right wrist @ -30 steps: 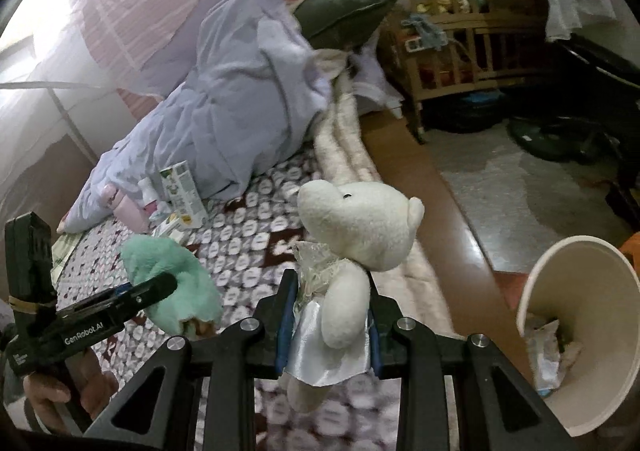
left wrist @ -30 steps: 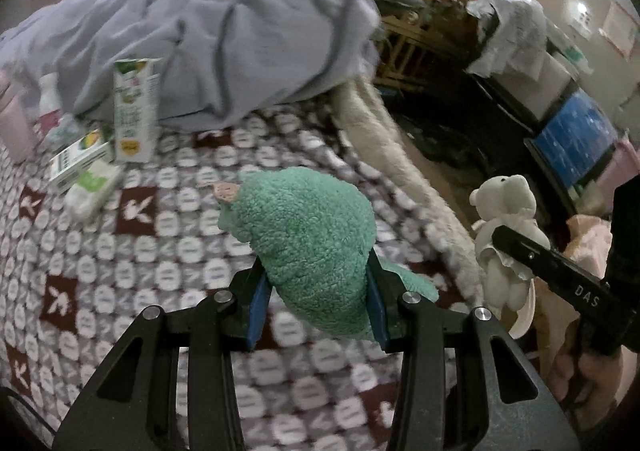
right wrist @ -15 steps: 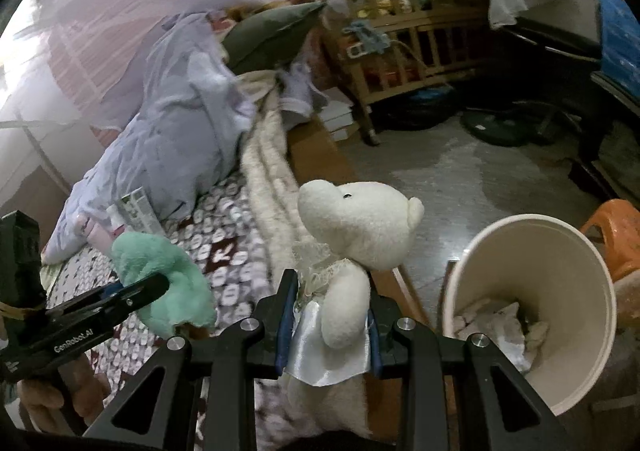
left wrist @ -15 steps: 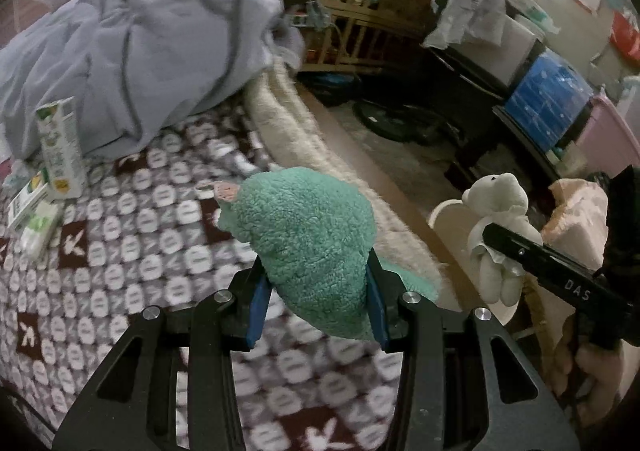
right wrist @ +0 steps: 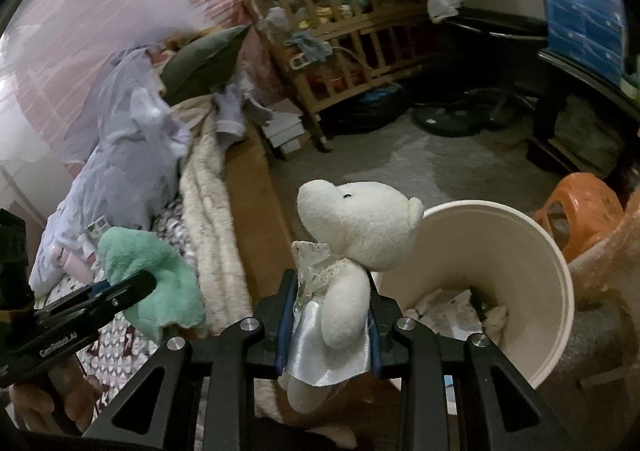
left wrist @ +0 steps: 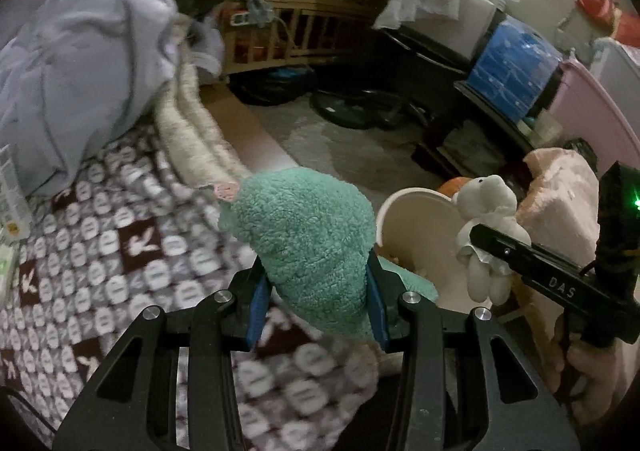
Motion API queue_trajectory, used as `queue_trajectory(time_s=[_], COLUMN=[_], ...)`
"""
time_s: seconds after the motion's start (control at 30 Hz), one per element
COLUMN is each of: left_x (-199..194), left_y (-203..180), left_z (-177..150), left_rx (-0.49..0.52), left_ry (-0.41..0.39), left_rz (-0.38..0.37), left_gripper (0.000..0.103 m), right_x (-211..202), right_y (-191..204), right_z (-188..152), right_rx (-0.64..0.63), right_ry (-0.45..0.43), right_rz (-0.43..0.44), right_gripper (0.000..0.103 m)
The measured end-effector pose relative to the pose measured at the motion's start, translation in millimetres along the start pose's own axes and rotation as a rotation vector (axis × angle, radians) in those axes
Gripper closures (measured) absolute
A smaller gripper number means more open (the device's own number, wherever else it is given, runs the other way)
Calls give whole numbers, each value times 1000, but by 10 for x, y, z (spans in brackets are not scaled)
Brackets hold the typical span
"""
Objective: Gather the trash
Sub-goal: 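Carry the green cloth and teddy bear over the white bucket, then open the left gripper while the right gripper opens, dropping both into the bucket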
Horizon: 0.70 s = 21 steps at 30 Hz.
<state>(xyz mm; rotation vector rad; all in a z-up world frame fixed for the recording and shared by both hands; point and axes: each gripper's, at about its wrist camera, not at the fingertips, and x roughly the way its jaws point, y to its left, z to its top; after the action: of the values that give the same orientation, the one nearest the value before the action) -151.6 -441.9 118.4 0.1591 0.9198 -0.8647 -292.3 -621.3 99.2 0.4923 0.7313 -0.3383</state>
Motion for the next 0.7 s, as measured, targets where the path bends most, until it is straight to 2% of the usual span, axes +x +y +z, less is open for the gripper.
queue_trajectory(time_s=[0.33,0.7], left_x=[311,615], left_y=[-364,-676], left_z=[56,113], left_rx=[47,92], left_ry=[51,86], left_rz=[-61,-102], left_gripper=[63,63], right_x=[-77,-21], right_y=[-389,-706], right_z=[-18,-48], right_rx=[61,118], right_ry=[-4,13], right_rz=[-69,-105], right_gripper=[75,75])
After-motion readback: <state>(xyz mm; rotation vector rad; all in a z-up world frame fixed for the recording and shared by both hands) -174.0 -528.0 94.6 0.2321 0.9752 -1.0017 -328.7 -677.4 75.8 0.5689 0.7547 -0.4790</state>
